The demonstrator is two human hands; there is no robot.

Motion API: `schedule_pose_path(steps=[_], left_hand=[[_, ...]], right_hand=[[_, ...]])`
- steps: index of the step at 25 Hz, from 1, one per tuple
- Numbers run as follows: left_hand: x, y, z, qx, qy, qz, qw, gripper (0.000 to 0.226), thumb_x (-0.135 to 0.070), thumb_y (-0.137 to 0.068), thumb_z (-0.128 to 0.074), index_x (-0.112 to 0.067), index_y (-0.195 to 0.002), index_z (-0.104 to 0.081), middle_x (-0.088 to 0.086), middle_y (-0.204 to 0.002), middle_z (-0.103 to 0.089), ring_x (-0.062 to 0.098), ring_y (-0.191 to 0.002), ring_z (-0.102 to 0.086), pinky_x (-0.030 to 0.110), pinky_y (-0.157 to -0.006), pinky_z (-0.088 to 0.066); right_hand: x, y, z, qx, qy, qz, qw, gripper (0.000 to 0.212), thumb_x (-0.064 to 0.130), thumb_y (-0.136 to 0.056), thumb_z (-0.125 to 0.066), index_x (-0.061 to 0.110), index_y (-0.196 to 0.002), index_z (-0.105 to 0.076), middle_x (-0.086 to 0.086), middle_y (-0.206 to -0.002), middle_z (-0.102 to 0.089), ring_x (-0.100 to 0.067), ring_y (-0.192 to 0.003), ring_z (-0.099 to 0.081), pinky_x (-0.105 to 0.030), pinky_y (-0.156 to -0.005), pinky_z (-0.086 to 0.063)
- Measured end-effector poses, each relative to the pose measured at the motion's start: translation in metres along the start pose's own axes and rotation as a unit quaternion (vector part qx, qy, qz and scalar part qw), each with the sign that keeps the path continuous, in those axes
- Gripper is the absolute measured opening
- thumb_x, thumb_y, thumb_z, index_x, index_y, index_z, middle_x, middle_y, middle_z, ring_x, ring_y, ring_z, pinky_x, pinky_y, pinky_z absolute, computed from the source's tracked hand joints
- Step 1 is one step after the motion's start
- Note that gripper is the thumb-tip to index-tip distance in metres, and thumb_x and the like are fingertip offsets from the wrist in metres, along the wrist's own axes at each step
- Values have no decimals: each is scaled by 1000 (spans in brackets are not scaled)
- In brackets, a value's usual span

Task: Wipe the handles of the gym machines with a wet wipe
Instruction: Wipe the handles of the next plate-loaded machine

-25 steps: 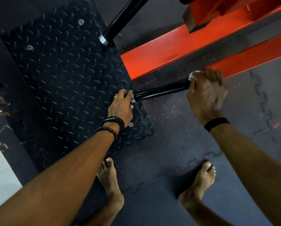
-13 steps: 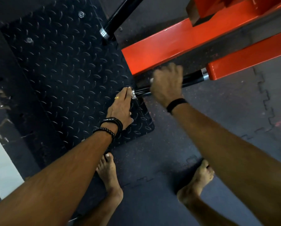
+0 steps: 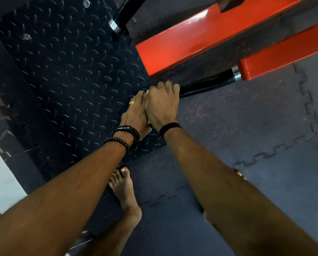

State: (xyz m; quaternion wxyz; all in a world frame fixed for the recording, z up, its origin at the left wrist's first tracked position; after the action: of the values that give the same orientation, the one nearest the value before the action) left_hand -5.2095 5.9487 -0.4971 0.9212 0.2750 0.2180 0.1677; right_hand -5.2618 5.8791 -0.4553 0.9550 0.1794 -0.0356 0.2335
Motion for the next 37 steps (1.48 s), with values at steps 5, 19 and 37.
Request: schedule_pose_path(steps=[5, 19, 37], left_hand=[[-5, -5, 7, 1, -27, -9, 1000, 70, -13, -77, -76, -13, -133, -36, 4, -139, -31, 27, -123, -38, 46, -73, -56], [-6, -7, 5, 33, -83, -1, 996, 71, -19, -76, -76, -13, -132, -33, 7, -139, -28, 33, -121, -36, 45, -65, -48], [-4, -6, -2, 75, -87, 7, 993, 99, -18, -64, -85, -14, -140, -22, 6, -151, -14, 33, -136, -23, 52, -78, -56]], right_hand=[[-95, 35, 34, -216, -96, -84, 968, 17, 10, -79, -69, 17, -95, -72, -8, -85, -62, -28, -73, -58, -32, -66, -36], [-33, 59, -75, -146, -723, -464, 490, 14, -5, -88, -64, 7, -93, -61, -14, -90, -67, -18, -75, -65, -29, -69, -57], [-121, 27, -55, -89, -860, -361, 349, 52, -27, -68, -23, 4, -87, -60, -9, -81, -57, -20, -73, -54, -26, -65, -48]])
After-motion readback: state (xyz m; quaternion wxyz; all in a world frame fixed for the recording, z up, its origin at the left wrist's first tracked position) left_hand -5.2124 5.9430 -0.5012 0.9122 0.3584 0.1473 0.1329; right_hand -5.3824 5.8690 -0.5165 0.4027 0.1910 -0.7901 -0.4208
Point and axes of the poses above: each hand's wrist, its own y-axis away from the middle knuckle, its own z-axis out of the back of the hand, x = y × z, the point moved 8 cm from there along -y, towards the middle knuckle
